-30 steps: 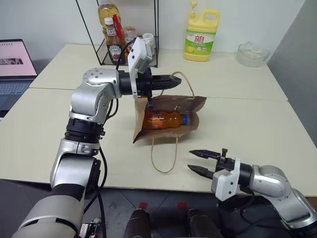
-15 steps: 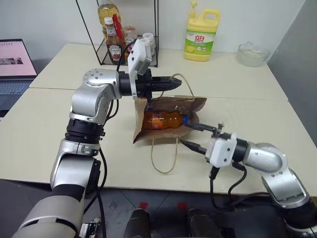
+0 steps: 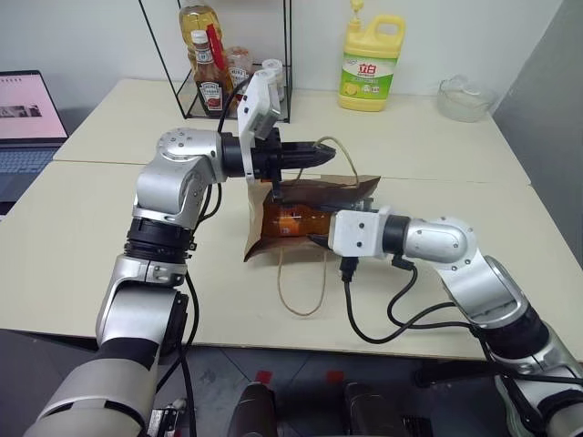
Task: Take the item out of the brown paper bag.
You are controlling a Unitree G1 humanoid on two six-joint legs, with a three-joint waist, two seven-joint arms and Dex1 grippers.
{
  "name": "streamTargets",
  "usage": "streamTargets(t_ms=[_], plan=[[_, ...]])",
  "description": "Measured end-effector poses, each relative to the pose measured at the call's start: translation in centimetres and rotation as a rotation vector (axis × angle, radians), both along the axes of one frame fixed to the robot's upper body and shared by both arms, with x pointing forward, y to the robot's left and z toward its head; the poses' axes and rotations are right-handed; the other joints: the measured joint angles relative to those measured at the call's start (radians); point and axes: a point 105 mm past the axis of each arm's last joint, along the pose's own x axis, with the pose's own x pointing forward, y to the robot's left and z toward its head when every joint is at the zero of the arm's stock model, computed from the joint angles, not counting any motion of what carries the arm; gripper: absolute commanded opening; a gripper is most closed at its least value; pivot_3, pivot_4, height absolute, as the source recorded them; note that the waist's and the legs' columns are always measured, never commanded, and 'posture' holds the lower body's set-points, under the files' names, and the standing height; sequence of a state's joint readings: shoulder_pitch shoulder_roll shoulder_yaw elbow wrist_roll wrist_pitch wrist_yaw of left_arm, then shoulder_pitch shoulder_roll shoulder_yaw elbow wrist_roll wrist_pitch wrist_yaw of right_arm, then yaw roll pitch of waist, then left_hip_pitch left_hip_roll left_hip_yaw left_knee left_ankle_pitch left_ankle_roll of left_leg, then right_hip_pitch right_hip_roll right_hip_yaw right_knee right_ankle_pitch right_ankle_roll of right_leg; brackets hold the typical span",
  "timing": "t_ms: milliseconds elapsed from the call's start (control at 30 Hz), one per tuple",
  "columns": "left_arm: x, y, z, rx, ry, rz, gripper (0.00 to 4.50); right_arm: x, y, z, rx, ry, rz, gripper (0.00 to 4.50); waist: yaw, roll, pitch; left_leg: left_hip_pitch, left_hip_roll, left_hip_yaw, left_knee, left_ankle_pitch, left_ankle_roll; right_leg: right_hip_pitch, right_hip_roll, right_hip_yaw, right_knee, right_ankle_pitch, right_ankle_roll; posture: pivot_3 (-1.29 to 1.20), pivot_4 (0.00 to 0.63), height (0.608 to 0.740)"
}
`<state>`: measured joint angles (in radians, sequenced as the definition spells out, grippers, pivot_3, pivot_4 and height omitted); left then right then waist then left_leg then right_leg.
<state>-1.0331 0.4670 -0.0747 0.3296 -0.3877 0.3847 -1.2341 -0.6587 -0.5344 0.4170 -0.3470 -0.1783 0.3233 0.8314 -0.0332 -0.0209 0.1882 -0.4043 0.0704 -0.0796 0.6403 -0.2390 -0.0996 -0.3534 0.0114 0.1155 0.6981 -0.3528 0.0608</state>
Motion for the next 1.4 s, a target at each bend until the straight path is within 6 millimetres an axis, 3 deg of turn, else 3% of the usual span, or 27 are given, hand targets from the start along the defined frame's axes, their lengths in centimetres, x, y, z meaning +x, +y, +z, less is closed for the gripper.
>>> streamTargets(t_ms=[400,500,667,900,1100,1400], plan=[[0.2,0.0,0.3,-0.004,0.0,0.004,0.0,3.6,0.4,-2.6,-0.194,0.035,-0.119,2.24,0.0,0.001,0.0,-0.003,0.0,-0.001,0.0,0.0,0.0,-0.002,0.0,-0.001,0.0,0.0,0.0,0.0,0.15,0.74],[0.2,0.0,0.3,-0.004,0.0,0.003,0.0,3.9,0.8,-2.9,-0.225,0.049,-0.112,2.88,-0.001,0.001,0.0,-0.004,0.0,-0.001,0.0,0.0,0.0,-0.004,0.0,-0.002,0.0,0.0,0.0,0.0,0.15,0.74],[0.2,0.0,0.4,-0.004,-0.002,0.003,0.0,4.3,1.0,-2.7,-0.266,0.036,-0.111,4.47,-0.001,0.001,0.0,-0.004,0.0,-0.001,0.0,0.0,0.0,-0.004,-0.001,-0.002,0.0,0.0,0.0,0.0,0.15,0.74],[0.2,0.0,0.4,-0.004,-0.003,0.002,0.0,4.5,1.4,-3.5,-0.344,0.008,-0.1,4.47,-0.001,0.001,0.0,-0.004,0.0,-0.001,0.0,0.0,0.0,-0.004,-0.001,-0.003,0.0,0.0,0.0,0.0,0.15,0.74],[0.2,-0.1,0.4,-0.003,-0.005,0.0,0.0,6.3,1.6,-4.8,-0.431,-0.016,-0.141,4.47,-0.004,0.001,0.0,-0.004,0.0,-0.002,0.001,0.0,-0.001,-0.004,-0.001,-0.003,0.001,0.0,0.0,0.0,0.15,0.74],[0.2,-0.1,0.5,-0.003,-0.009,-0.001,0.0,7.9,2.4,-5.2,-0.468,-0.033,-0.155,4.47,-0.006,0.001,0.0,-0.004,0.0,-0.002,0.001,0.002,-0.004,-0.004,-0.001,-0.003,0.001,0.0,0.0,0.0,0.15,0.74]])
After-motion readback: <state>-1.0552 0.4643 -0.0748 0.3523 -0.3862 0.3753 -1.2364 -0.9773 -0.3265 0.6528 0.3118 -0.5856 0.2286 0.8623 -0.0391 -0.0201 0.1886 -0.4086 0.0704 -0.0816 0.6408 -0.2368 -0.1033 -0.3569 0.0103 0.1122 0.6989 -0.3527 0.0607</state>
